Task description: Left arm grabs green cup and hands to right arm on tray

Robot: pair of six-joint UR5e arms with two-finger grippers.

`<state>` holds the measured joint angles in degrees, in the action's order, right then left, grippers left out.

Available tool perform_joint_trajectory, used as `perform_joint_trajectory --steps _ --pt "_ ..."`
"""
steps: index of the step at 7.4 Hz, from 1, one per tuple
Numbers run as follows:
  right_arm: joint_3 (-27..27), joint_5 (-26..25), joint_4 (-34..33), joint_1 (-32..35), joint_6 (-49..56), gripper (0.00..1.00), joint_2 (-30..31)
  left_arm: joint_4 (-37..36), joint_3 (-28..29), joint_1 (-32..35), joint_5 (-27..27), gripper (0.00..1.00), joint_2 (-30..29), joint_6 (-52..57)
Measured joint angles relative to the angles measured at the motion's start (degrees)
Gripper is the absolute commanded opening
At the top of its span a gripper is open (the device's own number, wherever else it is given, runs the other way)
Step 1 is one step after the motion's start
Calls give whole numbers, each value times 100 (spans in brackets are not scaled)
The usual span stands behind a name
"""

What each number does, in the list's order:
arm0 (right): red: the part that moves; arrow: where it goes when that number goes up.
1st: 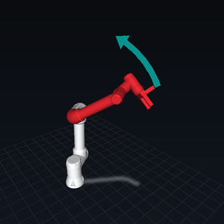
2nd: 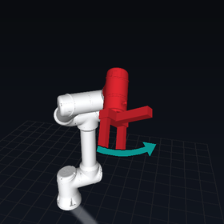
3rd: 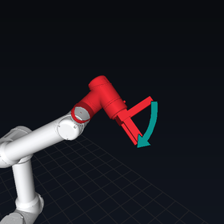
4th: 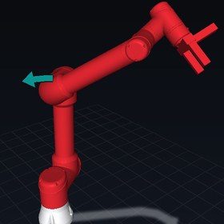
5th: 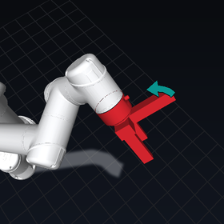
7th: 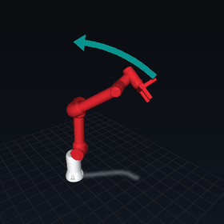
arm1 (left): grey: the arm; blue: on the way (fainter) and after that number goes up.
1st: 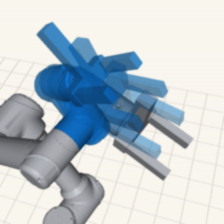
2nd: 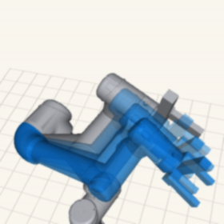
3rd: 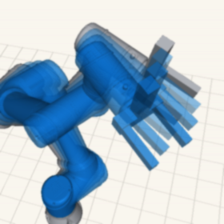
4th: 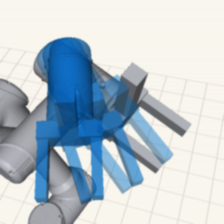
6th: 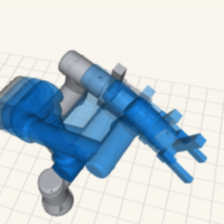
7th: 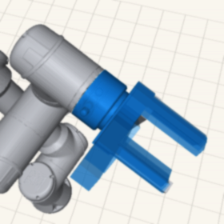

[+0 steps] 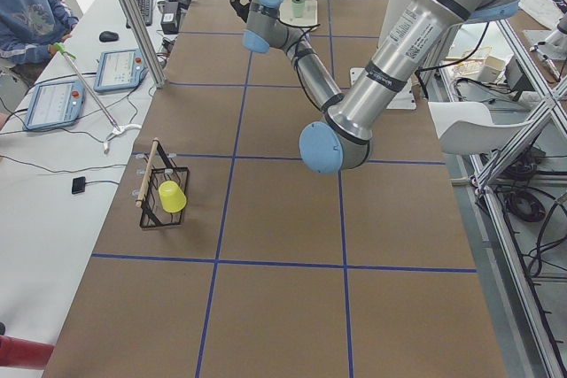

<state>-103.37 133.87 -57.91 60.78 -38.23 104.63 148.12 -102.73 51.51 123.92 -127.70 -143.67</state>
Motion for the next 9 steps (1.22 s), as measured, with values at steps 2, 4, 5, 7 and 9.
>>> perform_joint_trajectory --steps 2,4,5,7,9 --pt "-229 132 -1 455 10 100 10 -1452 -207 66 273 100 70 1419" --pt "-392 218 -1 982 114 100 12 -2938 -542 318 372 100 439 3317" --pt "-405 212 -9 1235 300 100 5 -3459 -692 550 381 100 780 4359" --pt "-414 153 -461 1786 1119 100 -103 -4288 -821 1108 262 100 1618 7198" --pt "-428 120 -1566 2284 2169 100 -542 -5315 -926 1450 -286 100 2365 10364"
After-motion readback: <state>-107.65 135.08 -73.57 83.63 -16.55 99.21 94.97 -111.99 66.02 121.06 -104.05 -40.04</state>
